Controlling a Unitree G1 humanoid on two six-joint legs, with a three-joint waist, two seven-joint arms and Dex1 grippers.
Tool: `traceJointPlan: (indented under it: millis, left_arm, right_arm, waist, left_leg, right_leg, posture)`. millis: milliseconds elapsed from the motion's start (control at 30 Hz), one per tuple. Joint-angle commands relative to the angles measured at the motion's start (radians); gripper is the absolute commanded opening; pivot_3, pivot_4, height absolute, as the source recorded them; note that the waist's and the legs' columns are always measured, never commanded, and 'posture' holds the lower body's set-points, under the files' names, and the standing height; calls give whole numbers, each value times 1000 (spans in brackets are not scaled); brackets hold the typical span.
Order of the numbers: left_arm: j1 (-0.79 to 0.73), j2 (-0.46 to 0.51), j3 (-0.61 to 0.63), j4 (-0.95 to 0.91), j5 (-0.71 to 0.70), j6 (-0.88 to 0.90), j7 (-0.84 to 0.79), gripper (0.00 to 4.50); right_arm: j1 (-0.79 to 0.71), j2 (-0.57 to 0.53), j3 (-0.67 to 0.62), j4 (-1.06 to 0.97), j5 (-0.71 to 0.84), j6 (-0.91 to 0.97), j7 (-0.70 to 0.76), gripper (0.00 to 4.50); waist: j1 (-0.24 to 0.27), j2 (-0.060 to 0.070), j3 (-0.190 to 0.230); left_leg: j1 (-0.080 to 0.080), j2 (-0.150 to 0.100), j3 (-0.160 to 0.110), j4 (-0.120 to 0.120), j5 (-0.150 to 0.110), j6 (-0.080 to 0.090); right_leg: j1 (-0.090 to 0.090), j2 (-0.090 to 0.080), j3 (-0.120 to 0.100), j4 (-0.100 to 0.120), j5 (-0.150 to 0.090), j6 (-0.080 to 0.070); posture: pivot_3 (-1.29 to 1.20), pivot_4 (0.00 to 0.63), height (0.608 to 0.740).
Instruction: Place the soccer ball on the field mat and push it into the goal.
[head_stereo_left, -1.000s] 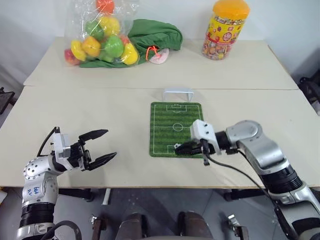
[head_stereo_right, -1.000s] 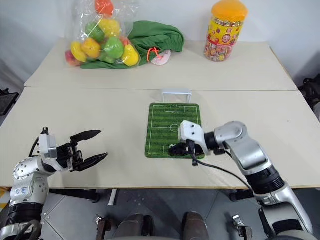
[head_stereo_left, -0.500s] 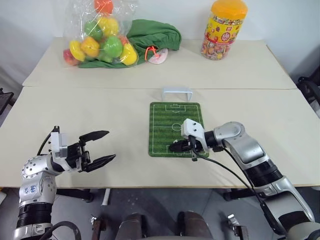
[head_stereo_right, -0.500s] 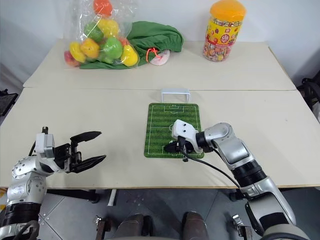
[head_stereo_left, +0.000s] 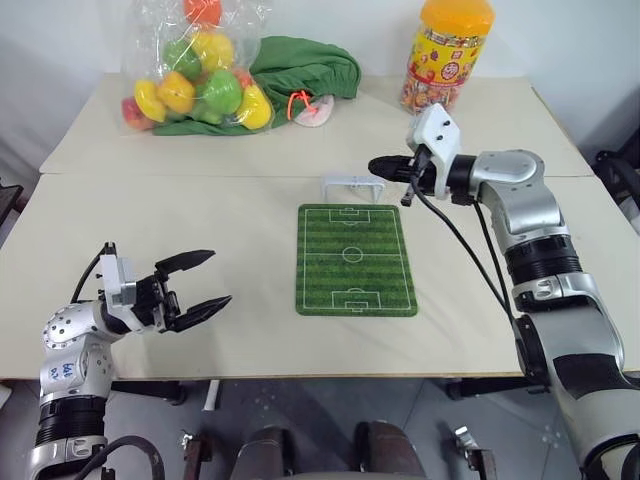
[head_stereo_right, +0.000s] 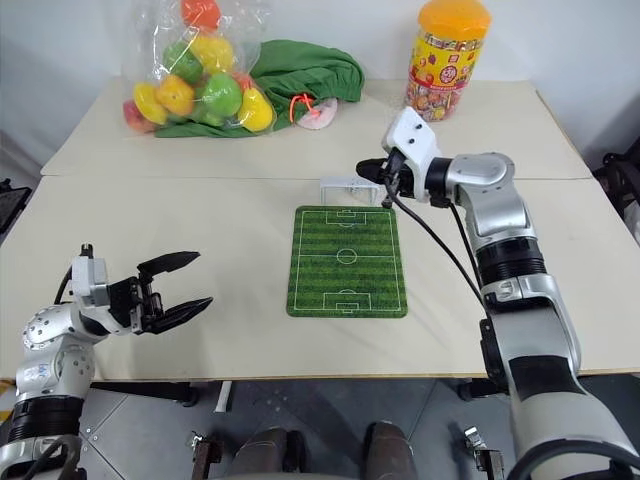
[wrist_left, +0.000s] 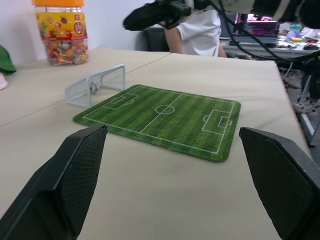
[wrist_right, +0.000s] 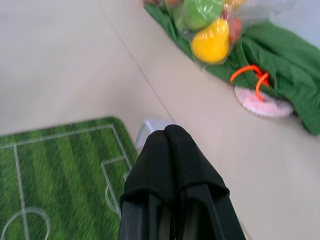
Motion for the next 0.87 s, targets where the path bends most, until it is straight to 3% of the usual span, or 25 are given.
traceJointPlan:
  millis: [33,133,500,667,867]
  left_arm:
    - [-16,-1,34,17,21,29,119,4500]
    - [-8,2,50,20,39,42,204,4500]
    - [78,60,138,8,2,49,184,4500]
    - [124,103,178,10,-28,84,129,4500]
    - [107,97,186,23,-19,52,127,4500]
  right_arm:
    - [91,-100,-35,-109,46,113,96,199]
    - [197,-168,-83,-111,74,90,138,781]
    - [491,-311,-292,-55,238,-32,361,4476]
    - [573,-364,-309,19,185,-149,350,4476]
    - [589,-333,-351,2,236,-89,284,4476]
  waist:
    - [4,0,0]
    - [5,0,0]
    - [3,-1,0]
    - [6,-1,0]
    - [6,0,1]
  left_leg:
    - [0,0,0,0,0,0]
    - [-1,0,0,1,0,0]
    - [1,1,4,2,0,1]
    - [2,3,4,2,0,1]
    - [2,3,5,3,0,1]
  right_leg:
    - [0,0,0,0,0,0]
    - [0,-1,0,0,0,0]
    - [1,0,1,-2,0,0]
    - [2,0,2,-2,0,0]
    - [2,0,3,-2,0,0]
  posture:
    - [0,150,740]
    - [0,150,740]
    - [0,150,740]
    - [0,150,740]
    - [0,150,740]
